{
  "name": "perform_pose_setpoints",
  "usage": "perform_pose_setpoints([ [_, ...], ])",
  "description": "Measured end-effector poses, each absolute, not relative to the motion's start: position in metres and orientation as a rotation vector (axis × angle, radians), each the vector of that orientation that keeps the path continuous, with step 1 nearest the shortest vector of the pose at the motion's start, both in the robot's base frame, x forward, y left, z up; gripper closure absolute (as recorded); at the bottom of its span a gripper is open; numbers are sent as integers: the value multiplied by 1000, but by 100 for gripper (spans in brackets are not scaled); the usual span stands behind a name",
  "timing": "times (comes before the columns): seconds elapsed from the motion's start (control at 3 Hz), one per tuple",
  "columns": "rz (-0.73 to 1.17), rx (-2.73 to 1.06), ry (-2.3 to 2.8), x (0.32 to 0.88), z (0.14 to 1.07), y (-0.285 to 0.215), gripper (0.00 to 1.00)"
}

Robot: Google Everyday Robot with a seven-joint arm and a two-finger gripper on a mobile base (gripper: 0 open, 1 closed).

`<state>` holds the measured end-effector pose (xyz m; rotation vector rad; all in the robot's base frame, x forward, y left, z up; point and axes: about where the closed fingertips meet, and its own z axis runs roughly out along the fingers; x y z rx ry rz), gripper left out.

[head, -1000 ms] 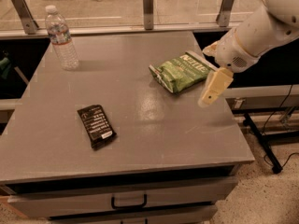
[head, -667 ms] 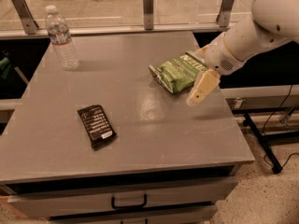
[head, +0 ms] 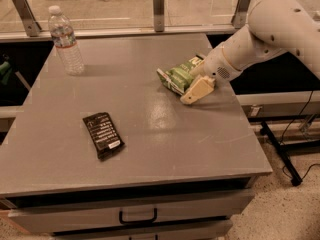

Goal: Pick green jalapeno chip bag

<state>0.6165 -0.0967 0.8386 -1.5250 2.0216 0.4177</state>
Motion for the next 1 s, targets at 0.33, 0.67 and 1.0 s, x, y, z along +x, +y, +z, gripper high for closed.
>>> perform_pose_setpoints([
  [0.33, 451, -1508, 2031, 619, 836, -91, 64],
  [0.67, 451, -1508, 2031, 619, 838, -91, 87],
  [1.0, 451, -1508, 2031, 619, 841, -91, 100],
])
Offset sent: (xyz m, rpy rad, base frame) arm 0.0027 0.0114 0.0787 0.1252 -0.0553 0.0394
